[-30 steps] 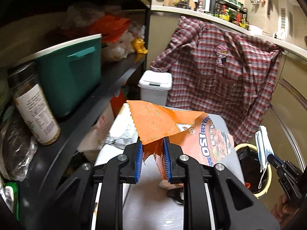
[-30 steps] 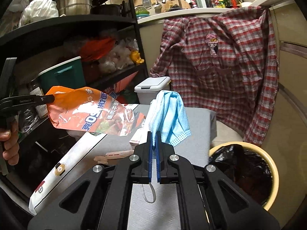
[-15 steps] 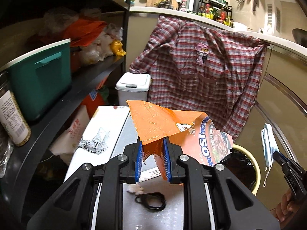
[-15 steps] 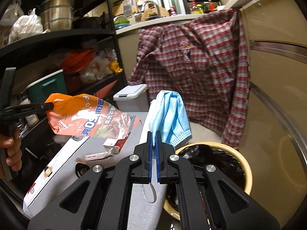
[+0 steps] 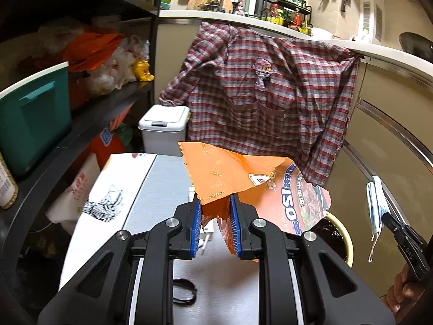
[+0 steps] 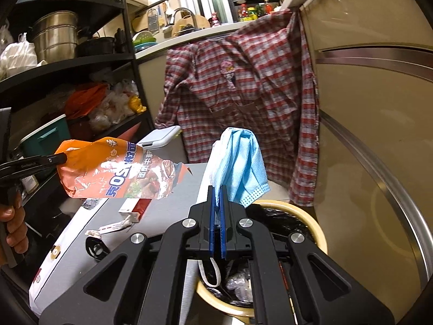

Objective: Collect trash
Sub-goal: 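Carry the snack packet and blue mask over the bin and open both grippers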

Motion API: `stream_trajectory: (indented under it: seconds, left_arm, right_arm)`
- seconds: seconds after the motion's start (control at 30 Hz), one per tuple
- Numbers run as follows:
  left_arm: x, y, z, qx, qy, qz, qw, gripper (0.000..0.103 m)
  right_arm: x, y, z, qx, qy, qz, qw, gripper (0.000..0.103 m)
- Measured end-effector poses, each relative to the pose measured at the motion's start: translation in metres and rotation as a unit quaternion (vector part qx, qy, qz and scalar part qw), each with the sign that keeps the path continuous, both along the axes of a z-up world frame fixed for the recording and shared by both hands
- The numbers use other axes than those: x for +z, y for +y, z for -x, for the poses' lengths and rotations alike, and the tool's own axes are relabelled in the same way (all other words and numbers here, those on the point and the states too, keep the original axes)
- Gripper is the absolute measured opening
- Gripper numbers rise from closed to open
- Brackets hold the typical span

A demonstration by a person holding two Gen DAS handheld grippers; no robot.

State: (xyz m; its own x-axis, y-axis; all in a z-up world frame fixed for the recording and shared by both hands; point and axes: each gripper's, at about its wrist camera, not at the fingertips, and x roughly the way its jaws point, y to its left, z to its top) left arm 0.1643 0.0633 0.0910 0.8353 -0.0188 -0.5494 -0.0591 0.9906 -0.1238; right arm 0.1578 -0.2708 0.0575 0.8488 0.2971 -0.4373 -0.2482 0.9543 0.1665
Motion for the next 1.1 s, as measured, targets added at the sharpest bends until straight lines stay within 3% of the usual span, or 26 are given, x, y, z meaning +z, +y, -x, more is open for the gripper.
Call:
stream_trajectory:
  seconds: [1.1]
  left_arm:
    - [-0.050,-0.090,-0.049,-0.044,0.060,-0.028,0.9969,0.019]
  right_arm:
    - [-0.018,-0.027,-0.024,-0.025,0.032,0.008,0.999,0.004]
